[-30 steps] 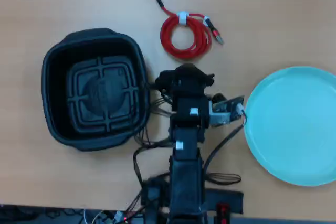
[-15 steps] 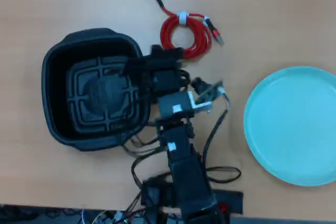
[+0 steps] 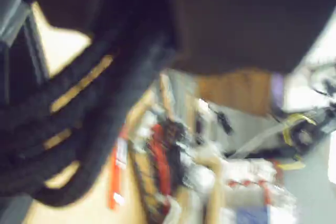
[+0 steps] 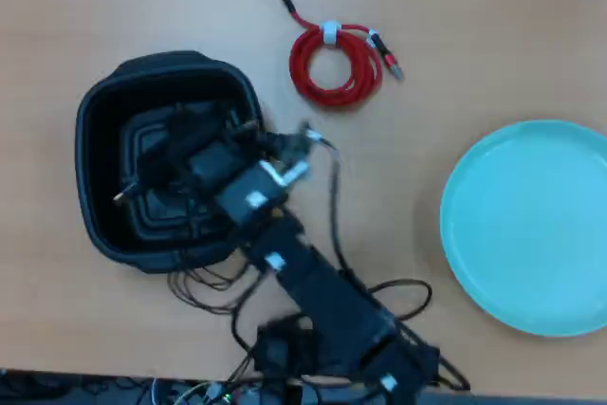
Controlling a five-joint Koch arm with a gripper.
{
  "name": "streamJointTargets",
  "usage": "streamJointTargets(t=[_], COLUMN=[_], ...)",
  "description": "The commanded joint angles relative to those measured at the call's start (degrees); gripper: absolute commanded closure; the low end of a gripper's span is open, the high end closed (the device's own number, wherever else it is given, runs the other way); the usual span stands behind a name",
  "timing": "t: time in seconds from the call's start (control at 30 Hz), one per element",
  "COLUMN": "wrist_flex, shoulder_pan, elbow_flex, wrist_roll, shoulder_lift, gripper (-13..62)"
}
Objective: Put a black charging cable in a black bowl and put a red charging cable in a green bowl
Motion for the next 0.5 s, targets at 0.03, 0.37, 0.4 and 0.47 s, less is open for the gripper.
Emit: streamJointTargets(t=[0.03,0.37,0.4,0.47], wrist_flex=[-11.3,-11.6,-11.7,-11.9], shoulder_pan=[-4.5,-5.2,-5.0,-5.1], elbow_flex=[-6.9,-6.1,-6.4,-6.3], wrist_roll=[1.4,1.4,1.8,2.1], shoulder_lift=[-4.4,-6.5,-6.5,-6.9], gripper=[55.6,52.6,50.8,43.7])
